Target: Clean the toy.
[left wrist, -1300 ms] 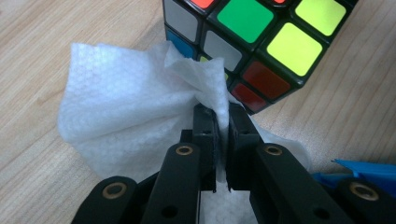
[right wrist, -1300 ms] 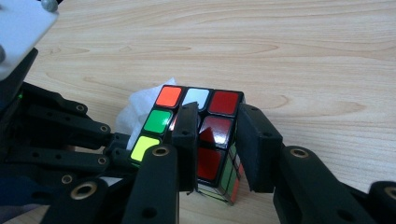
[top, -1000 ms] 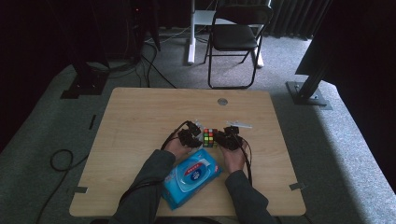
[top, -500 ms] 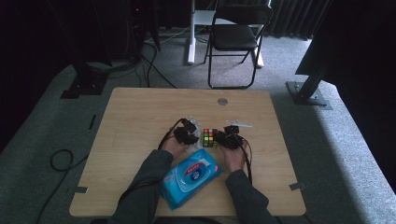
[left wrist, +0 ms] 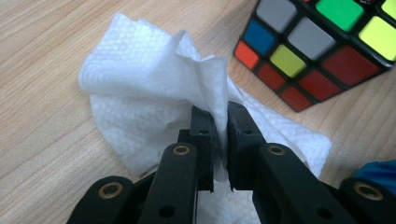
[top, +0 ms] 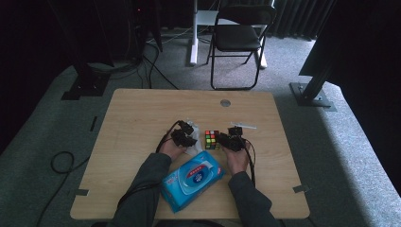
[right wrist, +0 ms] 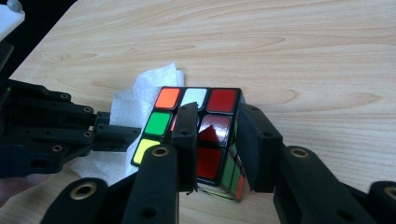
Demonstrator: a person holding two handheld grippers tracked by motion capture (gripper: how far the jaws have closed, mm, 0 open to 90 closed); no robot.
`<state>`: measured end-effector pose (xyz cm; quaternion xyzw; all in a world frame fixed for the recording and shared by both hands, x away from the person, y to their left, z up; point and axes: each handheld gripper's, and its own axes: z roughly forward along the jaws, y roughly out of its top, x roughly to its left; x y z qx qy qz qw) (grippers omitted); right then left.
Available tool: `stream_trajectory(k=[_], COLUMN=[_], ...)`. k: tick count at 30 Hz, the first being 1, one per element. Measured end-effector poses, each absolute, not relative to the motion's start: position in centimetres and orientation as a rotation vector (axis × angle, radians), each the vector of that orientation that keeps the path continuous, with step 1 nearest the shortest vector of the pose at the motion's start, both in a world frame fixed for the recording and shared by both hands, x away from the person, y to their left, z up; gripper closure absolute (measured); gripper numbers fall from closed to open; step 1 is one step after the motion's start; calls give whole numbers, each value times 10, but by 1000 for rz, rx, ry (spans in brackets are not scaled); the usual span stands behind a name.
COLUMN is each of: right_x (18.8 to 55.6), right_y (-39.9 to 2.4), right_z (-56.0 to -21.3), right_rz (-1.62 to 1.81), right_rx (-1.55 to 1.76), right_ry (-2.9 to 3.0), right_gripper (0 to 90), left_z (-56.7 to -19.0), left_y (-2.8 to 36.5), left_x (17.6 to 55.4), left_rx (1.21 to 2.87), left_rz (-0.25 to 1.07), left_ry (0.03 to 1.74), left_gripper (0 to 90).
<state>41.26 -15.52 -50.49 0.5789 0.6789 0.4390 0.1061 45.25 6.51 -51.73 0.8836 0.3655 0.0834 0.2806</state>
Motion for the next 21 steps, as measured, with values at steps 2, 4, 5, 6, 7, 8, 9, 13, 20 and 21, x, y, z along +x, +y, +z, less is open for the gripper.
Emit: stream_trajectory(k=[2,4,5,6,7,8,9,13,20,21], right_x=[413,413,413,413,413,412,413,415,411,411], right_y=[-155,-156,-157,-158,-159,-161,-164,-169,-165,-164], right_z=[-505,-505,-505,-506,-506,-504,-503,-516,-507,-504], right_rz=[1293,1306,1315,1323,1333,1353,1330,1226,1290,1303], right_rx=[1706,1721,1731,1738,1747,1749,1777,1809,1748,1739], right_ry=[1997,1994,1992,1989,1987,1960,1939,1969,1942,1939], right_gripper=[707,707,707,709,754,892,899,846,714,709], left_z=[-517,-518,-518,-518,-518,-518,-518,-518,-518,-518], left_y=[65,65,65,65,65,65,65,65,65,65], left_x=[452,452,452,452,452,452,452,452,452,452], left_rx=[2369,2369,2368,2369,2369,2368,2369,2367,2367,2367], left_rz=[223,224,223,223,223,223,222,221,217,218], left_ry=[980,980,981,980,980,980,981,977,979,978], left_gripper=[825,825,825,825,825,825,825,825,824,824])
